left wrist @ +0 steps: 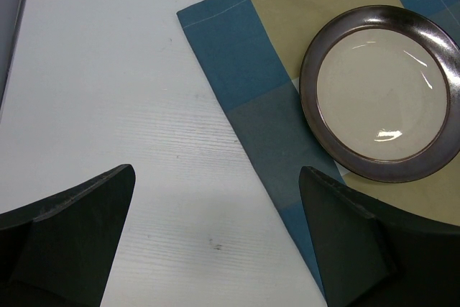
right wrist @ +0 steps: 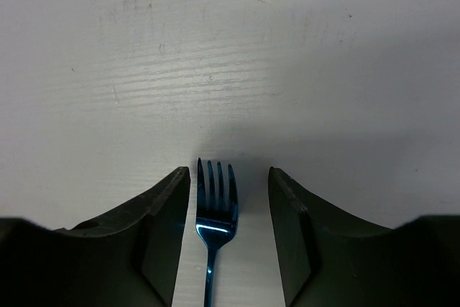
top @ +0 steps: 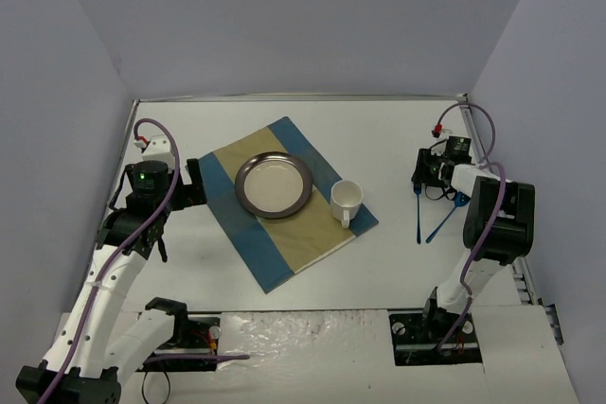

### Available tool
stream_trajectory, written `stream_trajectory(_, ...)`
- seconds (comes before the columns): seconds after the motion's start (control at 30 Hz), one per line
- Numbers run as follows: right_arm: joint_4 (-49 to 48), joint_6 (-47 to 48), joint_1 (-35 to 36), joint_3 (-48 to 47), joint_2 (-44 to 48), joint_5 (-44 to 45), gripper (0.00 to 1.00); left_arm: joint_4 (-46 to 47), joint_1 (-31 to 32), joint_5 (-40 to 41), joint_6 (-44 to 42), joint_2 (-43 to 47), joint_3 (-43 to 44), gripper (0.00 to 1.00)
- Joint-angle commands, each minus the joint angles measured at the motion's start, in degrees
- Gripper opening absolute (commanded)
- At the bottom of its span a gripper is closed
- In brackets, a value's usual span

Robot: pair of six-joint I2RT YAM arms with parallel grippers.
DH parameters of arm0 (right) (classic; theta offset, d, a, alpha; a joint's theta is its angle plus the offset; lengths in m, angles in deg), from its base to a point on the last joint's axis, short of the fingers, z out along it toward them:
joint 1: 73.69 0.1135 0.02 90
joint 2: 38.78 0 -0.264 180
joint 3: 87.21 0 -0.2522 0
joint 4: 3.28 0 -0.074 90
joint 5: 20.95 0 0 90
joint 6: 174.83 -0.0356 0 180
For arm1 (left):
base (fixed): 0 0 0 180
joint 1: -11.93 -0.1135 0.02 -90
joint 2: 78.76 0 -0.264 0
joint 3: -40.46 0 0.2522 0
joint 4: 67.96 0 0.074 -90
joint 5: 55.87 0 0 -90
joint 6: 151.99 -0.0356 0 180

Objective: Set the dinner table for one person

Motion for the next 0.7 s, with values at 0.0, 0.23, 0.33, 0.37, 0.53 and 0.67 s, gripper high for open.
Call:
stream_trajectory(0.0,0.07,1.73,0.43,-2.29,-0.31,-2.79,0.42,3.10,-0.54,-0.10,0.41,0.31,0.66,0.95)
stream_trajectory(0.23,0.10,1.88,0.57,-2.70,-1.31,-3.50,0.31,3.10,-0.59,0.03,0.37,0.37,0.58,0.95)
stream_trajectory(0.33,0.08,1.65,0.61,-2.64,-1.35,-3.18,0.23,3.07,-0.57,0.05,0.32,0.28,0.55,0.95)
stream_trajectory(0.37,0.02,1.53,0.61,-2.70,-1.23,-3.06,0.19,3.01,-0.63,-0.01,0.32,0.28,0.49,0.95)
stream_trajectory(0.53,-0.25,0.09,0.52,-2.47,0.02,-1.03,0.03,3.01,-0.63,0.02,0.41,0.32,0.49,0.95)
stream_trajectory(0.67,-1.55,-1.99,0.31,-1.26,2.19,0.68,0.00,3.01,-0.63,0.11,0.41,0.41,0.49,0.95)
